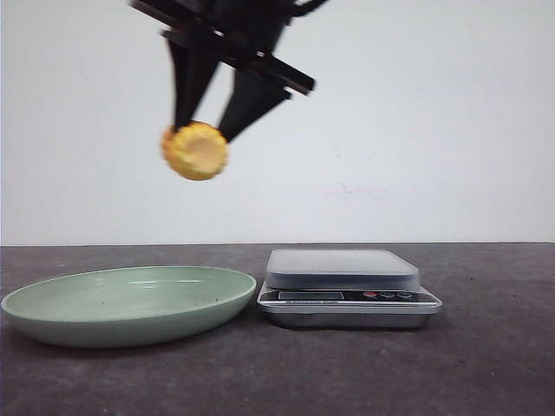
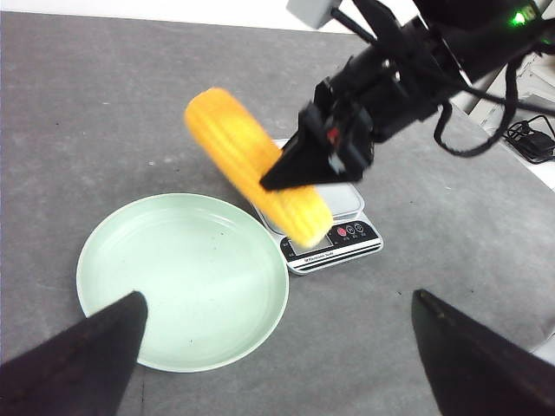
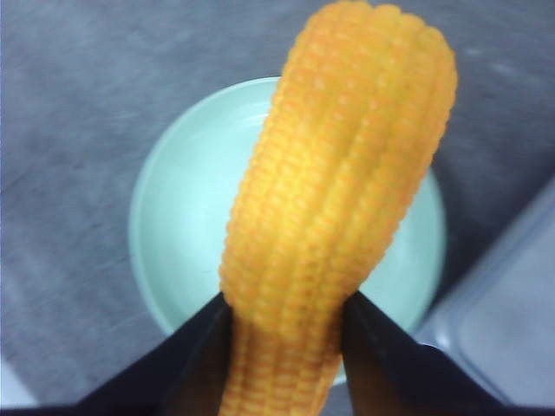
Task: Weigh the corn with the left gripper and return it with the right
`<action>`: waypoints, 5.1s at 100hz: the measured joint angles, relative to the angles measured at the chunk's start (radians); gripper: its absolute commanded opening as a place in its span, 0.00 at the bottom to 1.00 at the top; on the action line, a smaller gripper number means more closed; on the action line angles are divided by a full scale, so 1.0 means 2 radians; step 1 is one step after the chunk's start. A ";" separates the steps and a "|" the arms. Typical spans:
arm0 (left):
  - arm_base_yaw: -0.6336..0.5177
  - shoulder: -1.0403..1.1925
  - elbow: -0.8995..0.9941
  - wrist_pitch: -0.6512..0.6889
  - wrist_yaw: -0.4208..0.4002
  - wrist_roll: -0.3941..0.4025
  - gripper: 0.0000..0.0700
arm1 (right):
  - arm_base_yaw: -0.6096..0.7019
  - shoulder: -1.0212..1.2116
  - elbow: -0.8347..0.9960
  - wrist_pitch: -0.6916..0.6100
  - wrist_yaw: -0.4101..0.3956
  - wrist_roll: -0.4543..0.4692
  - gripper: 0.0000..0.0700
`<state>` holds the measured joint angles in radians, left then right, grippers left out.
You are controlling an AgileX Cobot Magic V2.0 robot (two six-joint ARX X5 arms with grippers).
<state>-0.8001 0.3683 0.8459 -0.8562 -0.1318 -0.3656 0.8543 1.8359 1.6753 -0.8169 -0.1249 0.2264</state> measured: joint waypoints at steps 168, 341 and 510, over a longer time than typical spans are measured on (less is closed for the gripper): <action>0.000 -0.067 0.000 0.000 -0.027 0.000 0.85 | 0.025 -0.248 -0.001 -0.032 0.248 -0.041 0.93; 0.000 -0.067 0.000 -0.017 -0.038 0.006 0.00 | 0.025 -0.703 -0.342 -0.023 0.321 0.007 0.02; 0.399 -0.182 -0.407 0.419 0.043 0.174 0.00 | 0.025 -0.703 -0.342 -0.023 0.321 0.007 0.02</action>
<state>-0.0021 0.0036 0.0315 -0.0185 -0.0456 -0.0181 0.9043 0.4305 0.9920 -0.8627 0.5163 0.2405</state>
